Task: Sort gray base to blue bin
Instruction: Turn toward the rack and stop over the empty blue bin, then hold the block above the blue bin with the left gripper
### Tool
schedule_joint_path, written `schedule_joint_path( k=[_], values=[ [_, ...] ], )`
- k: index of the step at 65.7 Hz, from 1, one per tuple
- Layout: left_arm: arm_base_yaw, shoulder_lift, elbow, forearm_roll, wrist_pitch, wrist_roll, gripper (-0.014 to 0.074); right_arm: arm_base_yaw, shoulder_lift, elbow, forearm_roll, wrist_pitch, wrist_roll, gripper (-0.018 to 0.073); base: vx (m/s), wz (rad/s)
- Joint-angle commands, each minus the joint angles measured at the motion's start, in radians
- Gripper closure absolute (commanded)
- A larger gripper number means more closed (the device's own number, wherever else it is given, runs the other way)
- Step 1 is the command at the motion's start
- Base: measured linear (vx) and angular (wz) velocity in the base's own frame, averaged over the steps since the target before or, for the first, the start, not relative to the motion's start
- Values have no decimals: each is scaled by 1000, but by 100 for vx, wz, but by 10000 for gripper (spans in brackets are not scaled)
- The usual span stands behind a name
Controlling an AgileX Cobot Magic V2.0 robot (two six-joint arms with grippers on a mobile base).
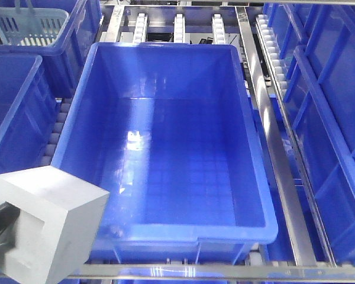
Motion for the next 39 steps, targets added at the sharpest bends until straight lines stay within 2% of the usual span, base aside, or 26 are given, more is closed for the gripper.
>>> schedule_joint_path(
  k=[1,39],
  values=[
    [-2,4,-33,-5,-111,-7,602,-3,-12,15,-6,-74,-6,568,11,-1],
    [-2,4,-33,-5,-111,-7,602,-3,-12,15,-6,-74,-6,568,7,-2]
  ],
)
